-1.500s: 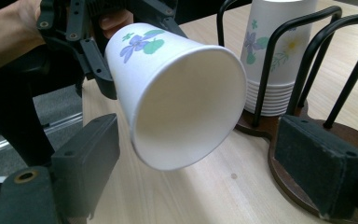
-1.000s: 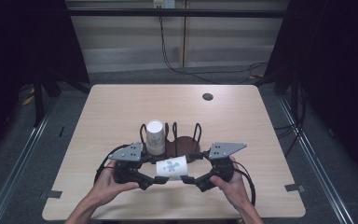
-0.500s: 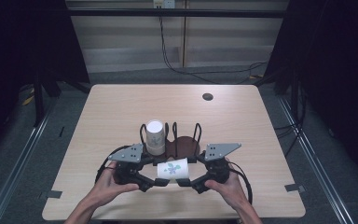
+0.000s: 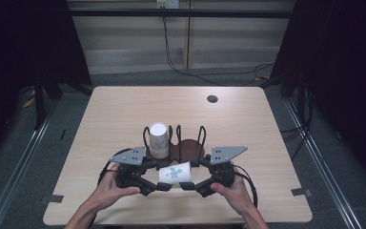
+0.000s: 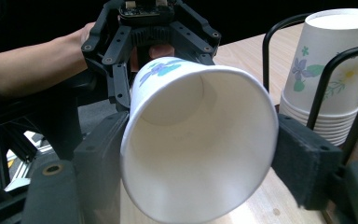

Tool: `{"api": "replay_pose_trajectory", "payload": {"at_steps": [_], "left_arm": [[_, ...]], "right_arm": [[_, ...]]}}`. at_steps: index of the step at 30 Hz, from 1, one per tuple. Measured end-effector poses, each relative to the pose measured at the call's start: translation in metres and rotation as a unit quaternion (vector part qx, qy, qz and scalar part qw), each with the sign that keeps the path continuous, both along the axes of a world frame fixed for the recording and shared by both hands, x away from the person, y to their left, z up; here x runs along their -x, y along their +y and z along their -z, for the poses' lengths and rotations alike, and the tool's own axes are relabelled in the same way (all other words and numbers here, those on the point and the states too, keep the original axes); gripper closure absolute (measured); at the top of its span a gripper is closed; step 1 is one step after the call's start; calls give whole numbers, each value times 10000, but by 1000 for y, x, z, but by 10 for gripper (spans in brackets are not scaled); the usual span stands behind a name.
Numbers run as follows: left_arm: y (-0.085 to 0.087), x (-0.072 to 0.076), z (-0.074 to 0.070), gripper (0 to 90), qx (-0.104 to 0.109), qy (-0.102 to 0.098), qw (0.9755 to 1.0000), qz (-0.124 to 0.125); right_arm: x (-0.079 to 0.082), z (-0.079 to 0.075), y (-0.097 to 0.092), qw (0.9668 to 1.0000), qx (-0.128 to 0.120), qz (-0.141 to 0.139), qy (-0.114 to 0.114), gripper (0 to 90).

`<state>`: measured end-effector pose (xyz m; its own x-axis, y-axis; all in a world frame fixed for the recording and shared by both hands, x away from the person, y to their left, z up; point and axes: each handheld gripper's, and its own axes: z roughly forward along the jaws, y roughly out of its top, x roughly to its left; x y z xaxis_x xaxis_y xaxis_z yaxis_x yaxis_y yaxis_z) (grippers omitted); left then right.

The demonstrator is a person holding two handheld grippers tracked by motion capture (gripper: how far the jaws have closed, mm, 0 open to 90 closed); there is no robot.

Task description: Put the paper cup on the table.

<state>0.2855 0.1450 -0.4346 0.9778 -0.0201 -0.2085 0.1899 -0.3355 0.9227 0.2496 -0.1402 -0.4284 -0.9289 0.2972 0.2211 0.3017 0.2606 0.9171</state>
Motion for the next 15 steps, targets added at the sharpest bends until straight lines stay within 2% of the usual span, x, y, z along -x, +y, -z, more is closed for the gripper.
{"api": "replay_pose_trajectory", "payload": {"at_steps": [11, 13, 15], "left_arm": [[-3, 1, -2, 326, -160, -270, 9995, 5], [-3, -1, -1, 326, -134, -253, 9996, 10], [-3, -2, 0, 288, -142, -234, 9996, -62]], "right_arm": [[0, -3, -3, 10000, -40, 9, 4, 308], [0, -3, -4, 10000, -42, 11, 9, 311], [0, -4, -6, 10000, -41, 67, -7, 313]]}}
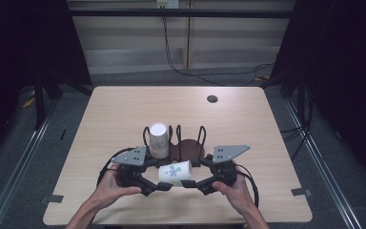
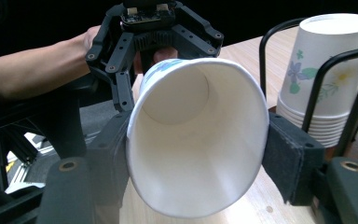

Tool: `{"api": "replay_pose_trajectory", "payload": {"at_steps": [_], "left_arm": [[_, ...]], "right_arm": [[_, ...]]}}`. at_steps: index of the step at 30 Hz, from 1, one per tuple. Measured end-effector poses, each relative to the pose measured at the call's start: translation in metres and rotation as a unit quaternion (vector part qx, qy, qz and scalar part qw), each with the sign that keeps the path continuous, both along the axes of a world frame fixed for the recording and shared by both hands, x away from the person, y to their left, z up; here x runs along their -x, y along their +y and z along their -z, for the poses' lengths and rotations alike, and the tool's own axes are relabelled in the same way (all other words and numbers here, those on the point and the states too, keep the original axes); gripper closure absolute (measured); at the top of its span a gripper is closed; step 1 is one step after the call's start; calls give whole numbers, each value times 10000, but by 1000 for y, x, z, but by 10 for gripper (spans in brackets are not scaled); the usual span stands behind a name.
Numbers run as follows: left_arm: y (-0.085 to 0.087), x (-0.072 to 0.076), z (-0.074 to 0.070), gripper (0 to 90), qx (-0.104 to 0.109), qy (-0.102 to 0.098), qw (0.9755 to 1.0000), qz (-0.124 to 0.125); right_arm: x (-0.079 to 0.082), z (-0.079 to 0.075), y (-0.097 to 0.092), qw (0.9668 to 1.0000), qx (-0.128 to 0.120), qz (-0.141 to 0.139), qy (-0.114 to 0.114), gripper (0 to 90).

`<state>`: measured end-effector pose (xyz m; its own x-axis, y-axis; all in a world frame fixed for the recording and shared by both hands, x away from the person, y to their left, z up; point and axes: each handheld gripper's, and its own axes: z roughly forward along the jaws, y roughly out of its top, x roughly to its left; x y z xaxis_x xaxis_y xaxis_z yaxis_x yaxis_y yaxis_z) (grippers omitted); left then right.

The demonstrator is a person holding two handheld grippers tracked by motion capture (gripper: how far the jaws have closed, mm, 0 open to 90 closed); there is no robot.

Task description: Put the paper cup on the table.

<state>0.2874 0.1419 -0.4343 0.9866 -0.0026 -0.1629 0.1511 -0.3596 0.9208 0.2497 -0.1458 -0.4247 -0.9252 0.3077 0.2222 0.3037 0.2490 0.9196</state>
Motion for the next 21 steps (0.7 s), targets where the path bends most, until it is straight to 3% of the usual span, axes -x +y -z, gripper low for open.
{"api": "replay_pose_trajectory", "payload": {"at_steps": [6, 12, 14, 17, 19, 21], "left_arm": [[0, -2, 2, 283, -181, 107, 9998, -71], [2, -5, 2, 251, -203, 135, 9995, -193], [2, -6, 2, 250, -238, 232, 9993, -195], [2, -6, 3, 249, -330, 203, 9992, -142], [6, -7, 2, 280, -361, 129, 9990, -252], [10, -9, 2, 234, -404, 185, 9984, -361]], "right_arm": [[0, 0, -8, 9999, 47, 143, 81, 316], [-1, -1, -10, 9997, 77, 188, 122, 315], [-1, -1, -11, 9996, 97, 214, 133, 315], [-1, -2, -14, 9994, 118, 297, 157, 315], [-1, -2, -15, 9992, 177, 334, 162, 316], [0, -2, -17, 9990, 194, 347, 193, 315]]}}
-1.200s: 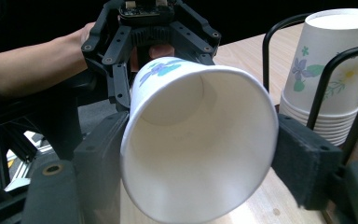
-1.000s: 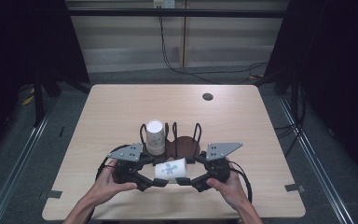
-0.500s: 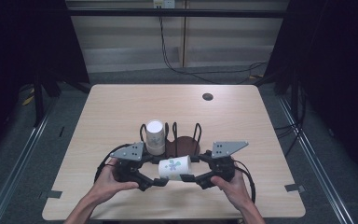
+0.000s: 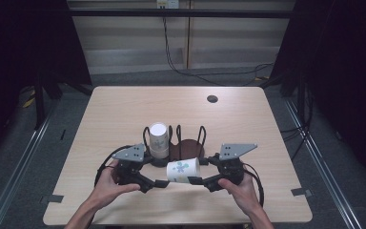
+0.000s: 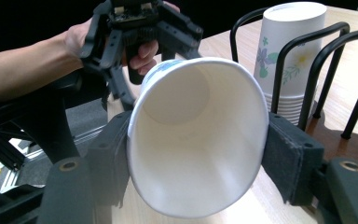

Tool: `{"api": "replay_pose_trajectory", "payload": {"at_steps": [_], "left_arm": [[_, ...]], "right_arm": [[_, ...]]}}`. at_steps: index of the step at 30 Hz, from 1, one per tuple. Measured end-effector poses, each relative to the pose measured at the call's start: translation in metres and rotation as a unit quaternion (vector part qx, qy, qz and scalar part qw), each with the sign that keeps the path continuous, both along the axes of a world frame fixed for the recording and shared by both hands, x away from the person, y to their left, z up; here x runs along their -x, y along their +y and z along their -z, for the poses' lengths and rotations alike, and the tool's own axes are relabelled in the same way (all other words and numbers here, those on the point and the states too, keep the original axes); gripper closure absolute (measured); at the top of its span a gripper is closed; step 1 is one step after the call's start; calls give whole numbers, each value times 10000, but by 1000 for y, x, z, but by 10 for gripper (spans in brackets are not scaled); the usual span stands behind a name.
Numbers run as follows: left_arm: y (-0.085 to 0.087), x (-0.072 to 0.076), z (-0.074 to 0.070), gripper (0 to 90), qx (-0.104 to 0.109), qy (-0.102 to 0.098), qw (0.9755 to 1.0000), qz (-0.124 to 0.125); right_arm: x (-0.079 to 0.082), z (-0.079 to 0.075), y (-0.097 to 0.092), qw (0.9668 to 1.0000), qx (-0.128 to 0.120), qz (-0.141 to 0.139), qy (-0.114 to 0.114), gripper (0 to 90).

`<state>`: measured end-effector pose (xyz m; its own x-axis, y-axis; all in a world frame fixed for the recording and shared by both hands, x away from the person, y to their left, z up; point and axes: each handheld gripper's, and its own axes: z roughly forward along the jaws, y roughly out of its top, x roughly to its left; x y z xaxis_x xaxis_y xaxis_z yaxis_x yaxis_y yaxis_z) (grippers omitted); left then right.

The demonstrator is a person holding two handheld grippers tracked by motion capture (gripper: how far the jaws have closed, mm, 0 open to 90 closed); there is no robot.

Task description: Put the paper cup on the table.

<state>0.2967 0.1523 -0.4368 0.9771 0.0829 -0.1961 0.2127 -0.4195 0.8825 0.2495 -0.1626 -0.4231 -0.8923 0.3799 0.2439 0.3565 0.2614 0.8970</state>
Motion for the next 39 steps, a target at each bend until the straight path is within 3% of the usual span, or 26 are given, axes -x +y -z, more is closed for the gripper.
{"api": "replay_pose_trajectory", "payload": {"at_steps": [4, 10, 12, 14, 21, 28, 39], "left_arm": [[10, 1, 0, 235, -59, -114, 9997, -205], [19, 1, 1, 204, -144, 15, 9990, -416], [20, 0, 2, 200, -159, -86, 9982, -564], [21, -1, 3, 160, -149, 12, 9978, -642], [26, -3, 8, 159, -370, -38, 9957, -852], [30, -3, 8, 159, -413, -63, 9958, -816], [35, -4, 10, 159, -446, -110, 9956, -815]], "right_arm": [[-1, 2, -3, 9999, 47, 73, 61, 316], [0, 2, -6, 9997, 154, 168, 96, 315], [1, 1, -9, 9995, 185, 226, 89, 316], [1, 0, -12, 9991, 287, 303, 72, 319], [2, -1, -26, 9978, 410, 511, 106, 323], [2, -5, -35, 9973, 416, 594, 127, 322], [3, -14, -54, 9945, 687, 759, 217, 323]]}}
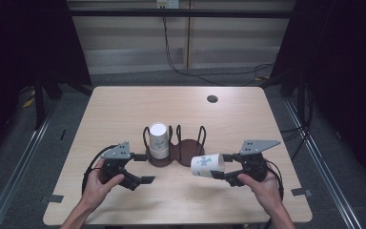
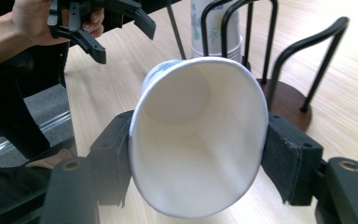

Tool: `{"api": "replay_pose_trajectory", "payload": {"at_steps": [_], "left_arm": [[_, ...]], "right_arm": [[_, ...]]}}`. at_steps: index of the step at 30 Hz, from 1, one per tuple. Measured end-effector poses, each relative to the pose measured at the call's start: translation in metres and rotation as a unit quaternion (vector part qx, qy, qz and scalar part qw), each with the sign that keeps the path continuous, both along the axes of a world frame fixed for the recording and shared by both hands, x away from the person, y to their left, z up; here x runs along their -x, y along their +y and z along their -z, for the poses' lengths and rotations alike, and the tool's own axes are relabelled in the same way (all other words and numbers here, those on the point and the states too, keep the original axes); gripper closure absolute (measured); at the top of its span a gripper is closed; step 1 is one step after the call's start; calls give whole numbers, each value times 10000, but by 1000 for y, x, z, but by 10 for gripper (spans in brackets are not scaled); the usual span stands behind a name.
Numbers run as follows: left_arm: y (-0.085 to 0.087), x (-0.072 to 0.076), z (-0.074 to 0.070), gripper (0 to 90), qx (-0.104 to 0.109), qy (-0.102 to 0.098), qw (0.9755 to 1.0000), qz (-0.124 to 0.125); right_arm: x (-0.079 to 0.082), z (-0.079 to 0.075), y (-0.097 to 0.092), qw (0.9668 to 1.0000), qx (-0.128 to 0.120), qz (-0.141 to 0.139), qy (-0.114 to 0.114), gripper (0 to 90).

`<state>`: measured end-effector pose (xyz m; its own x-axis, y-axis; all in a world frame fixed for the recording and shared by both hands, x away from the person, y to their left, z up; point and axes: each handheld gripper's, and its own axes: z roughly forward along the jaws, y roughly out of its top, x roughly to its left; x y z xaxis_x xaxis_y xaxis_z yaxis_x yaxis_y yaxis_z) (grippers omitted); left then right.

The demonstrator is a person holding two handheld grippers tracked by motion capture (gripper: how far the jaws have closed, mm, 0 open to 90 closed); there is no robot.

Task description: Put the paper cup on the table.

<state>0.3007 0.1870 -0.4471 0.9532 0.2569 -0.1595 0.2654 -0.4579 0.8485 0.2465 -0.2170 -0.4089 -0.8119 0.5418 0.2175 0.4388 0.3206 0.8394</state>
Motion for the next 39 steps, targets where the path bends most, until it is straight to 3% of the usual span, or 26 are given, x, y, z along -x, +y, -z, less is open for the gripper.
{"api": "replay_pose_trajectory", "payload": {"at_steps": [13, 18, 21, 28, 33, 39], "left_arm": [[0, 0, 2, 159, -86, 5, 10000, -33], [1, 1, 1, 159, -5, -12, 10000, 34], [2, 1, 0, 159, -18, -29, 10000, 26], [2, 2, 0, 159, -12, -57, 10000, 34], [4, 1, 0, 159, 28, -74, 10000, 54], [4, 1, 1, 159, 9, -99, 10000, 8]], "right_arm": [[-9, -16, -10, 9992, 357, 140, 120, 322], [-18, -21, -14, 9983, 527, 187, 165, 321], [-26, -25, -15, 9961, 814, 263, 221, 321], [-38, -29, -19, 9918, 1146, 437, 361, 321], [-46, -31, -20, 9881, 1297, 552, 615, 321], [-59, -37, -24, 9840, 1480, 640, 753, 321]]}}
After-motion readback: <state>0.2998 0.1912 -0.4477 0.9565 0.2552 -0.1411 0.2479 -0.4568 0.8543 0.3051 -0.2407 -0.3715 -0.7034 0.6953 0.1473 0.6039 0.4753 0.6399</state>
